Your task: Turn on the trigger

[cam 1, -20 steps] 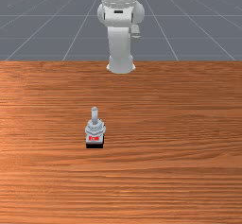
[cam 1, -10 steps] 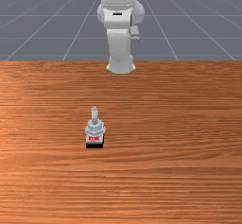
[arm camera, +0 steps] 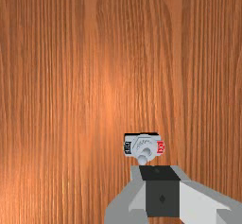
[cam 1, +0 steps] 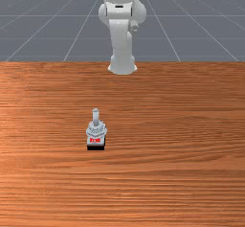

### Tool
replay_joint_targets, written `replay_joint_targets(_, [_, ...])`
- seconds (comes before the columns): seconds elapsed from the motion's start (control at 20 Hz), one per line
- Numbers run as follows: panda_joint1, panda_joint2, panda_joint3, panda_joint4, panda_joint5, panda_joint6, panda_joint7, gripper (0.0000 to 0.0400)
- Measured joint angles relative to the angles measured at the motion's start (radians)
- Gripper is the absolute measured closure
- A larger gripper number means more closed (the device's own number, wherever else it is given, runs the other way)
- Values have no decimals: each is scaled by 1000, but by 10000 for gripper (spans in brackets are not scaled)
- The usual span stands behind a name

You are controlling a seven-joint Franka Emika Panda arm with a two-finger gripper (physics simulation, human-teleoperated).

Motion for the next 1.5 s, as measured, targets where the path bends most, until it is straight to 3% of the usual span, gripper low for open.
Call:
replay_joint_targets(0.1, [0,-72,0,-90,0,48,0,400])
replay_joint_targets(0.2, [-1,-190,-2,-246,-1,171,-1,400])
replay_joint_targets(0.25, [-15,-164,33,-173,-119,-22,90,400])
replay_joint_targets(0.3, [-23,-190,52,-200,-168,-34,127,400])
replay_joint_targets(0.35, [-26,-221,59,-231,-175,-34,133,400])
replay_joint_targets(0.4, [-5,-291,10,-330,-37,125,28,400])
replay_joint_targets(0.45, [-4,-299,10,-331,-36,105,27,400])
replay_joint_targets(0.5, [-5,-306,10,-361,-39,163,30,400])
replay_joint_targets(0.55, [25,-250,-41,-297,107,41,-89,400])
replay_joint_targets(0.6, [26,-238,-45,-312,117,66,-98,400])
replay_joint_targets(0.65, [-18,-231,20,-330,-21,107,148,400])
replay_joint_targets(0.7, [-21,-218,24,-342,-23,129,179,400])
replay_joint_targets(0.75, [-5,-233,4,-413,-19,268,35,400])
replay_joint_targets(0.8, [-4,-178,5,-352,-18,158,33,400])
replay_joint_targets(0.95, [-1,-127,0,-410,-18,296,-7,400])
replay_joint_targets(1.0, [-4,-87,5,-383,-21,254,33,400])
replay_joint_targets(1.05, [-4,-95,3,-422,-21,328,19,400])
replay_joint_targets(1.1, [3,-78,-7,-426,40,349,-21,400])
replay_joint_targets(1.15, [-4,-47,4,-402,-18,316,31,400])
replay_joint_targets(1.3, [-4,15,4,-380,-19,309,31,400])
replay_joint_targets(1.35, [-8,-7,1,-434,-24,406,86,400])
replay_joint_targets(1.5, [-27,-4,-20,-431,-25,405,82,400])
